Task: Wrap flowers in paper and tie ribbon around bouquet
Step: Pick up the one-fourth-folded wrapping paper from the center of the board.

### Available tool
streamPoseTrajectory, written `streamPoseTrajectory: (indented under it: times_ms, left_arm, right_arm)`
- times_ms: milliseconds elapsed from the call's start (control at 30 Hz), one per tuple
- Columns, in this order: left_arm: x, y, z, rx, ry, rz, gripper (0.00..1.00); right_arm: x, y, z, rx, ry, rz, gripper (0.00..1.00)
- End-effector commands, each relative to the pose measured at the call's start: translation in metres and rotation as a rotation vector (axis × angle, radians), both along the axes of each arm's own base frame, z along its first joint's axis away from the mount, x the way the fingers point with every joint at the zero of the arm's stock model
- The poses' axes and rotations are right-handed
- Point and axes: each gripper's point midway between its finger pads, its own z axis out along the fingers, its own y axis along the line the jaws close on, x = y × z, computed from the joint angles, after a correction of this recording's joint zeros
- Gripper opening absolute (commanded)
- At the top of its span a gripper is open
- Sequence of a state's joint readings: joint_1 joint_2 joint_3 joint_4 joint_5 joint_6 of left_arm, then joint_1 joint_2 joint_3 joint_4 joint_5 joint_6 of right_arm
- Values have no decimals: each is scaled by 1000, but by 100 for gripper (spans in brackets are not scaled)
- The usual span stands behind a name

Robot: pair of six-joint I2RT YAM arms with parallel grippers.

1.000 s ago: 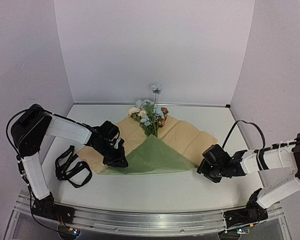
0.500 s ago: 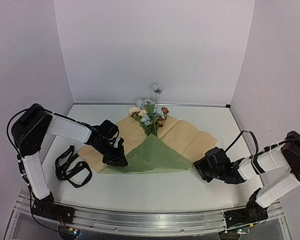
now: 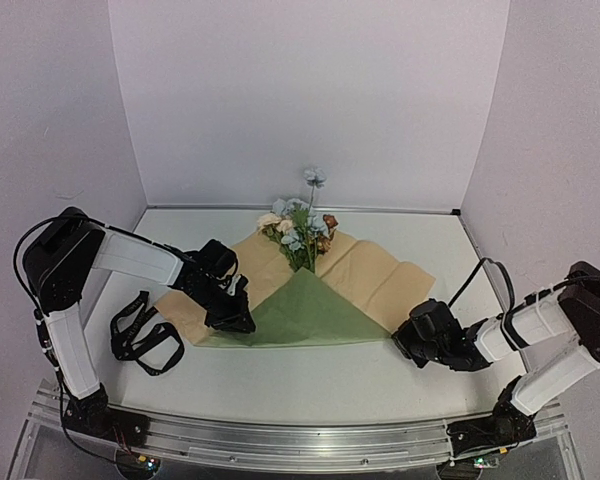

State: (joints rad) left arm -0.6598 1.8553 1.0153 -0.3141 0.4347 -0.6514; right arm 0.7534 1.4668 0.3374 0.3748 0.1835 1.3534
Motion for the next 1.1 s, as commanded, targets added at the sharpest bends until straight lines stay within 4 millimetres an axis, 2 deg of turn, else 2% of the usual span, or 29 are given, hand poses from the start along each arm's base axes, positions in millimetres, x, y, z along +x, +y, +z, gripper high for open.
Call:
streamPoseTrajectory:
  times_ms: [0, 100, 200, 333, 467, 633, 767, 900, 1000, 1067]
  left_arm:
    - [-2, 15, -15, 77, 24, 4, 14]
    - [2, 9, -1, 48, -8, -16, 21]
    - [11, -3, 28, 5, -71, -46, 27]
    - [11, -33, 71, -67, -164, -132, 30]
    - [-7, -77, 90, -151, -200, -269, 28]
    - [-40, -139, 85, -232, -222, -456, 24]
    - [-55, -176, 83, -288, -266, -553, 23]
    - [-66, -197, 69, -305, -288, -623, 21]
    - [-64, -202, 55, -286, -301, -634, 20]
    - [-61, -204, 53, -289, -320, -632, 20]
  right_arm:
    - [-3, -11, -8, -102, -4, 31, 0]
    - [-2, -8, -2, -111, -32, 51, 0]
    - [-4, -4, 6, -130, -70, 75, 0]
    - [-7, -3, 11, -160, -95, 87, 0]
    - [-10, -6, 15, -178, -117, 84, 0]
    - [-14, -9, 19, -192, -142, 82, 0]
    - [-16, -8, 20, -191, -149, 91, 0]
    - [-19, -4, 25, -175, -161, 113, 0]
    - [-22, -3, 28, -168, -159, 137, 0]
    - [-24, -1, 28, -162, -156, 154, 0]
